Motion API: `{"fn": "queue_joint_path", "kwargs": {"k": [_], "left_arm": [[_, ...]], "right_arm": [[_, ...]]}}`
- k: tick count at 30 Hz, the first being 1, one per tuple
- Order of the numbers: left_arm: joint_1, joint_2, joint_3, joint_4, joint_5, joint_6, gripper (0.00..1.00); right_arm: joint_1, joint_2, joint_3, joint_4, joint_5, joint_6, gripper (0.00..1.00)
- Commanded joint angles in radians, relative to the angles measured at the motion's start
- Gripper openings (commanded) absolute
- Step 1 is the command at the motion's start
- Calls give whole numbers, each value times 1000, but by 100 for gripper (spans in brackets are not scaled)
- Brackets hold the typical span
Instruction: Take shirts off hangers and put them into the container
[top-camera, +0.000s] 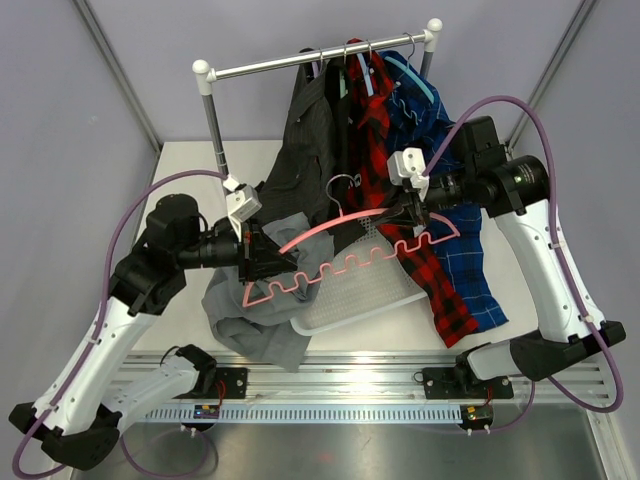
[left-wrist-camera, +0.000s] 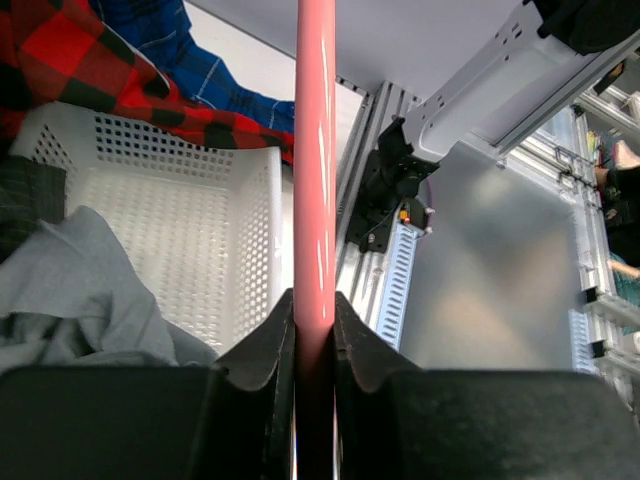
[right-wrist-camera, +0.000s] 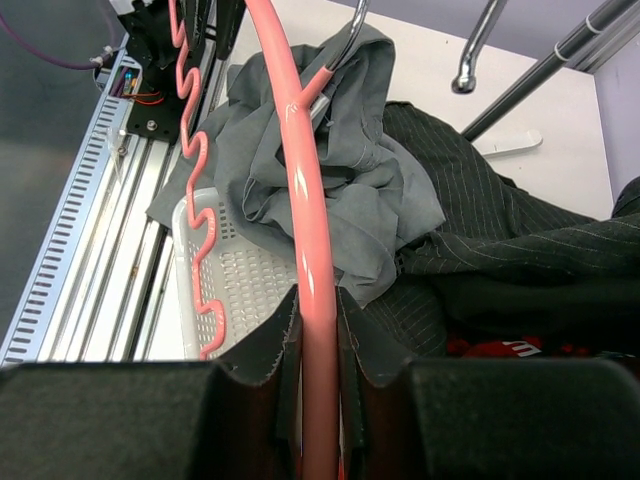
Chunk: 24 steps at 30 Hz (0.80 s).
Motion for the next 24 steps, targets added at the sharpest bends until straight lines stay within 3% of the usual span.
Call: {"fn": "queue_joint_path", "kwargs": {"k": [1,5,10,24], "left_arm": [[5,-25,-14,60,56,-21,0],[8,-51,-31,55,57,-15,0],[10,-91,-54,28,30,8,0],[11,-213,-104,14,-44,-55,0]], "right_arm": [[-1,-27,-9,61,-26,19,0],[-1,-31,-26,70,-26,27,2],[-1,-41,-54,96,-32,54,15],[-1,-54,-72,109,-44,88,37]]}}
